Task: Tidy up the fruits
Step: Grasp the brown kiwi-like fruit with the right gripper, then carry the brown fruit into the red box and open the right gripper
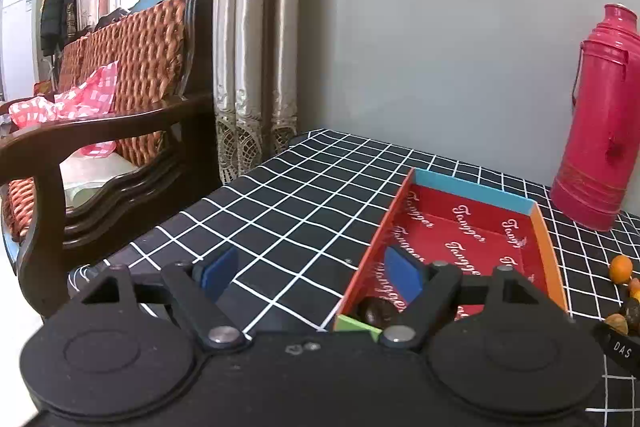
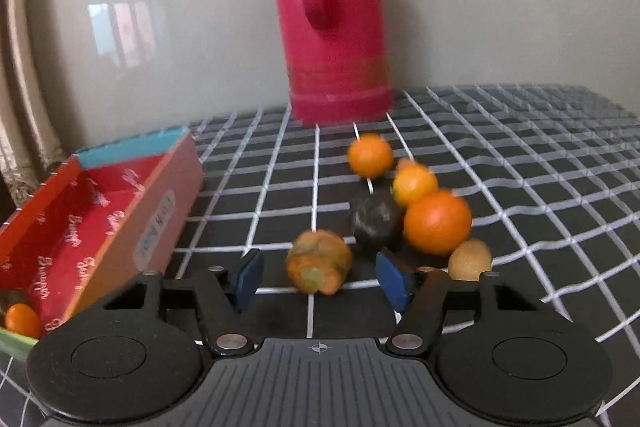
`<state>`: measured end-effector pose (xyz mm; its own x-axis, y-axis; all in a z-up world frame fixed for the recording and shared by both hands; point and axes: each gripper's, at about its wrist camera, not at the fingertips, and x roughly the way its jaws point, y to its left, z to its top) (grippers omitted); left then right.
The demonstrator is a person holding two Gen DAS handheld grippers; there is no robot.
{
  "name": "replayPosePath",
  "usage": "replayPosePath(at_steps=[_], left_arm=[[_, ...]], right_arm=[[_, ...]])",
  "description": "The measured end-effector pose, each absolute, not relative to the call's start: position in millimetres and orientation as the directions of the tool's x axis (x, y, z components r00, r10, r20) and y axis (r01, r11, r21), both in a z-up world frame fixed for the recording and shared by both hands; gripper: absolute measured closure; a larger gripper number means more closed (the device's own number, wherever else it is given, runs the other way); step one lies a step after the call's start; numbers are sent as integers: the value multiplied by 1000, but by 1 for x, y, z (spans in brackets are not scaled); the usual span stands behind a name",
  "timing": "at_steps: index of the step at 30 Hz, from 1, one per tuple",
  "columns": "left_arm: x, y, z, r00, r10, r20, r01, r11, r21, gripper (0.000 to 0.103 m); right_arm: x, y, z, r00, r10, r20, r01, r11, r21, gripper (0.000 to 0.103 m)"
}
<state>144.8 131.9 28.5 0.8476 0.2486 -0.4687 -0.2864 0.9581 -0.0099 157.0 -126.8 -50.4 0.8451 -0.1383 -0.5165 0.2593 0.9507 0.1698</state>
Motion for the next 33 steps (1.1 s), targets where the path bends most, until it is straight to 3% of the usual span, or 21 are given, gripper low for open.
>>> replayPosePath(at_steps=[4,8,17,24,33], left_arm=[[144,135,28,845,260,-467,-297,955,-6,28],[145,137,27,840,265,-473,-303,953,-5,27],[146,139,26,830,273,-486,-317,948,-8,26],[146,144,26,818,290,-497,-341,940,-13,25],[146,159,23,793,312,-524,-381,924,-27,25]], right_arm=[[162,-128,-50,840,-138,-524,263,950,171,40],[165,-130,-51,840,-130,-528,256,951,173,64],[161,-125,-47,858,-59,-510,189,960,207,65],[145,-109,-29,910,-3,-415,98,973,207,65],[127,-76,-10,932,199,-304,-144,970,194,65]])
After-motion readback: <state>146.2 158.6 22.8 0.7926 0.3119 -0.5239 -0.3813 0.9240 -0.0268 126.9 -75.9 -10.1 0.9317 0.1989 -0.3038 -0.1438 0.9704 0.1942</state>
